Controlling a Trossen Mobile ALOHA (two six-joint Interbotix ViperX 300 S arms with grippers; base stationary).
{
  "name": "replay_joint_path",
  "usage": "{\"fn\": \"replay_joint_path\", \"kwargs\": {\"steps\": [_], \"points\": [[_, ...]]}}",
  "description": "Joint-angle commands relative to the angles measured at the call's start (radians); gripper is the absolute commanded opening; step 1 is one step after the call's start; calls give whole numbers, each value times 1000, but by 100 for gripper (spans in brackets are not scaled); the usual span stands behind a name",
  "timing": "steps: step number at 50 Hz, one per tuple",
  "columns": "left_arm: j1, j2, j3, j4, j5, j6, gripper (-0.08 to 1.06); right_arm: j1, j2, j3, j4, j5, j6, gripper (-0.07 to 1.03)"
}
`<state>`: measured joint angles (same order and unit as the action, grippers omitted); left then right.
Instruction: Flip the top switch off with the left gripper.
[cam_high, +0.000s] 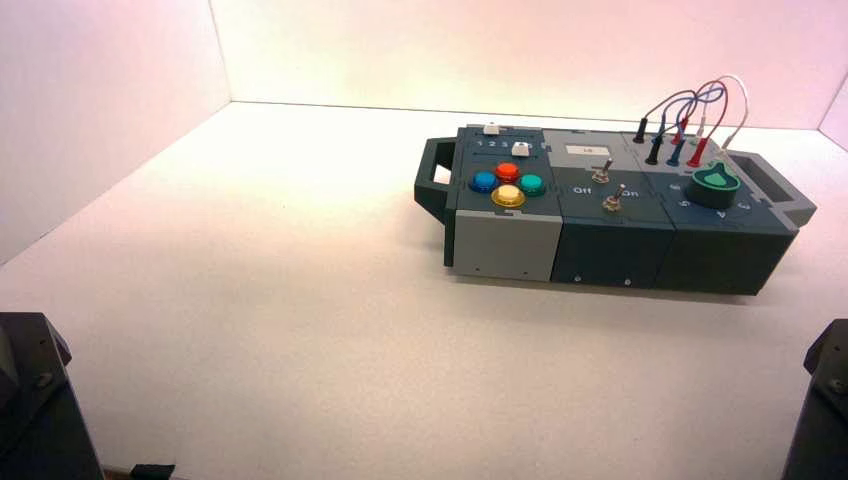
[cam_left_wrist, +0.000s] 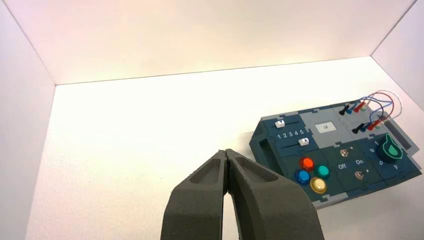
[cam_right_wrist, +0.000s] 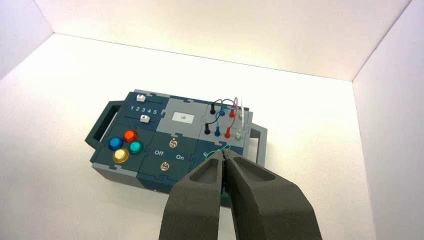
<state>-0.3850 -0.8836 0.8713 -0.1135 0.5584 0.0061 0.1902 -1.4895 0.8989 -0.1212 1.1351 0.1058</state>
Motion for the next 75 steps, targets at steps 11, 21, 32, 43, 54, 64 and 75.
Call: {"fn": "replay_joint_path", "kwargs": {"steps": [11, 21, 32, 43, 54, 64, 75], "points": [[-9, 3, -32, -2, -8, -2, -3, -6, 15, -14, 5, -5, 0, -3], [-34, 32, -38, -3, -8, 0, -3, -3, 31, -14, 5, -5, 0, -3], [-74, 158, -78, -5, -25, 2, -3, -3, 152, -9, 5, -34, 0, -3], [-87, 236, -100, -3, -41, 3, -3, -9, 526, -6, 6, -138, 3, -3], [-127, 273, -129, -3, -41, 23, -3, -89, 834, -74, 8, -256, 14, -3], [-176, 291, -150, -3, -40, 26, -3, -238, 991, -178, 9, -305, -6, -2], [-249, 314, -161, -5, -40, 23, -3, -249, 1101, -239, 35, -302, -11, -2]]}}
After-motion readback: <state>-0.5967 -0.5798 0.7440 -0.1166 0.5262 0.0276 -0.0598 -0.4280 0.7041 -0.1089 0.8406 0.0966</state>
